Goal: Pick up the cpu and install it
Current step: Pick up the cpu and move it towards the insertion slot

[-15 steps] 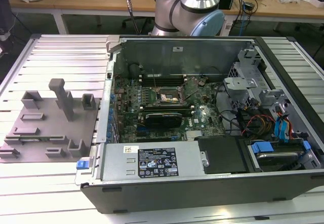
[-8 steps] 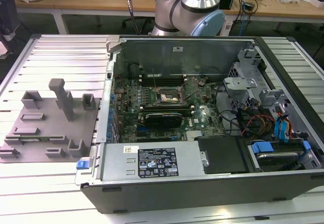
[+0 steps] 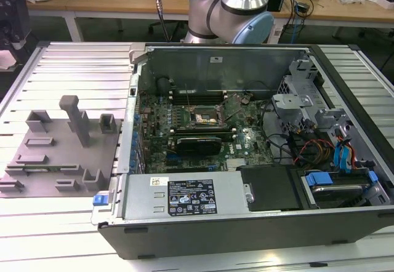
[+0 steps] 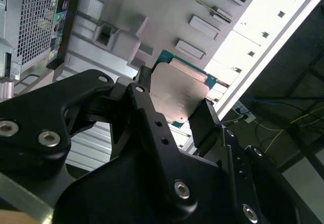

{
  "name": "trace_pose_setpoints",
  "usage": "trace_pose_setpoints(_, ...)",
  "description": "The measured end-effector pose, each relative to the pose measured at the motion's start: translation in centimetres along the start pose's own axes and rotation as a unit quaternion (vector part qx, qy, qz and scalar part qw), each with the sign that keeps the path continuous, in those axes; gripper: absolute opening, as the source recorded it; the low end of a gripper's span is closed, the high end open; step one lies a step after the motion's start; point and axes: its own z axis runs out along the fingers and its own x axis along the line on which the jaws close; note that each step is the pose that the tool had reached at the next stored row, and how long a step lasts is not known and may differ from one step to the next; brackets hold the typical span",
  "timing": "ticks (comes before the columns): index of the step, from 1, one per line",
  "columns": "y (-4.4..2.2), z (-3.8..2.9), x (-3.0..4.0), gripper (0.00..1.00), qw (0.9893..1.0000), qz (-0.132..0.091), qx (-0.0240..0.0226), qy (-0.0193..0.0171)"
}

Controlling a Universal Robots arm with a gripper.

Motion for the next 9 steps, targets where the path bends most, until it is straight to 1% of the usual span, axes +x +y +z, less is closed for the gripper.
trace_pose_setpoints(9,0.06,0.02,-1.12,0.55,1.0,0.0,0.0,0.0)
